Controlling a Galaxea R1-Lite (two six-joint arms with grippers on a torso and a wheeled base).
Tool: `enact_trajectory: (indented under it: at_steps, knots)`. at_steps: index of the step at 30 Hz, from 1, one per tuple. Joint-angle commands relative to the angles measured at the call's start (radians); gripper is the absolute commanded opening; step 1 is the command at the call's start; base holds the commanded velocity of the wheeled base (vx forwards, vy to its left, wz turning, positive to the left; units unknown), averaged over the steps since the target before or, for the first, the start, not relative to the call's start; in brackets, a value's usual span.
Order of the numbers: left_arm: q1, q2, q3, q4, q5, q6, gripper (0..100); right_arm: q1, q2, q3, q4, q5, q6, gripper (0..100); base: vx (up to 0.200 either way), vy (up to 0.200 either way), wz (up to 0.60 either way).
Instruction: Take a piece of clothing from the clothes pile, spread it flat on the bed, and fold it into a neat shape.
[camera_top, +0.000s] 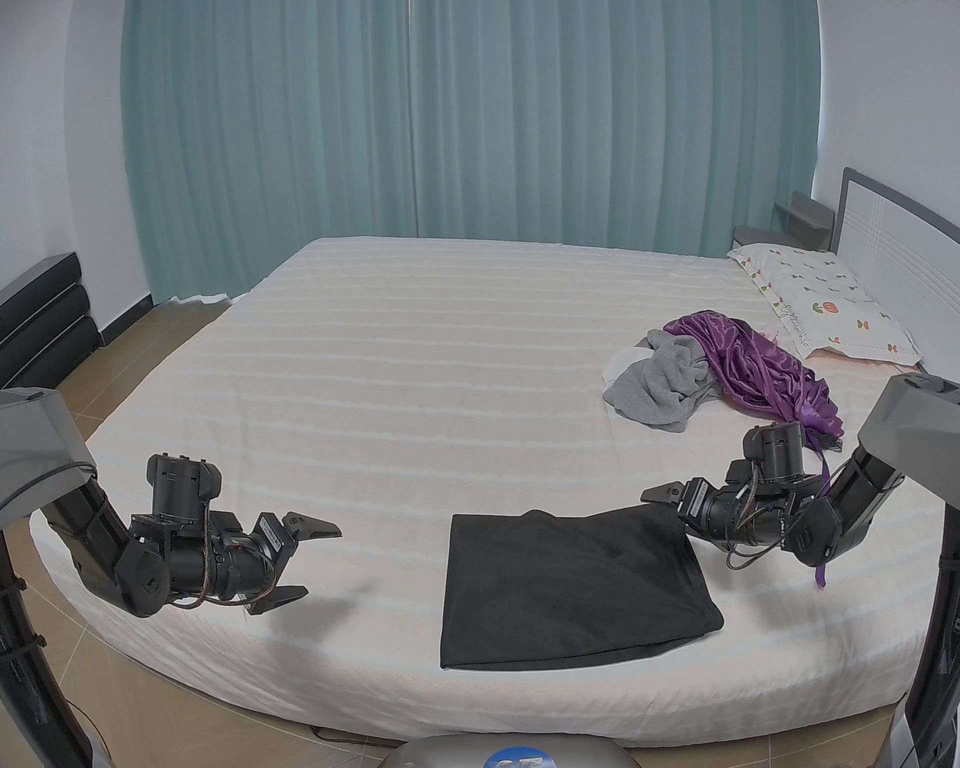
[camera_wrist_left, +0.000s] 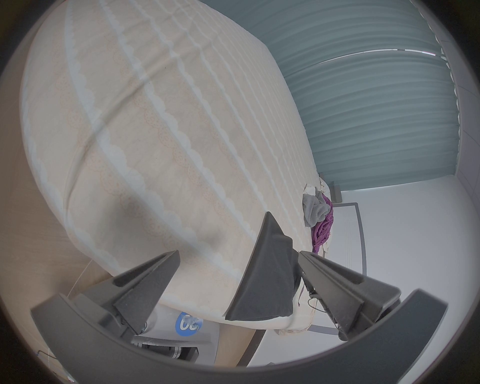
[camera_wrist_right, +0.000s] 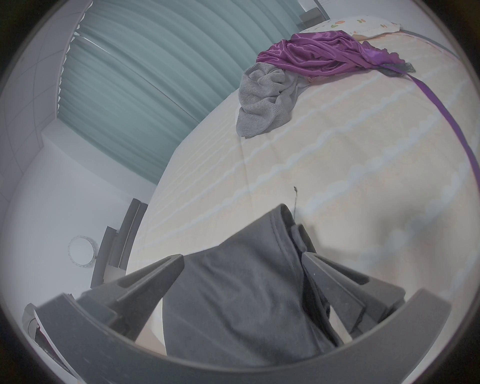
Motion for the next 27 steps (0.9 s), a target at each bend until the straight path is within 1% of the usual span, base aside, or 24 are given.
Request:
enact_trajectory:
  at_steps: [1,4,6,7,12,20,24,27]
  knots:
    - [0.0,0.0,0.0,0.0,0.001,0.0,100,-0.011,0.097,-0.075,-0.02,-0.001,0.009,100,0.0,0.0,0.0]
    - [0.0,0.0,0.0,0.0,0.001,0.0,100,-0.014,0.122,-0.121,-0.028,-0.01,0.009,100,0.0,0.0,0.0]
    - [0.0,0.0,0.001,0.0,0.001,0.0,100,-0.01,0.132,-0.133,-0.025,-0.038,0.012,100,0.0,0.0,0.0]
    - [0.0,0.0,0.001,0.0,0.001,0.0,100,-0.007,0.135,-0.135,-0.025,-0.049,0.012,0,0.0,0.0,0.0]
    - [0.0,0.0,0.001,0.0,0.001,0.0,100,-0.01,0.143,-0.136,-0.031,-0.075,0.012,0,0.0,0.0,0.0]
    - [0.0,0.0,0.001,0.0,0.001,0.0,100,-0.044,0.128,-0.138,-0.031,-0.073,0.016,0,0.0,0.0,0.0]
    - [0.0,0.0,0.001,0.0,0.001,0.0,100,-0.06,0.123,-0.138,-0.032,-0.075,0.045,0,0.0,0.0,0.0]
    - [0.0,0.0,0.001,0.0,0.001,0.0,100,-0.068,0.125,-0.138,-0.032,-0.075,0.05,0,0.0,0.0,0.0]
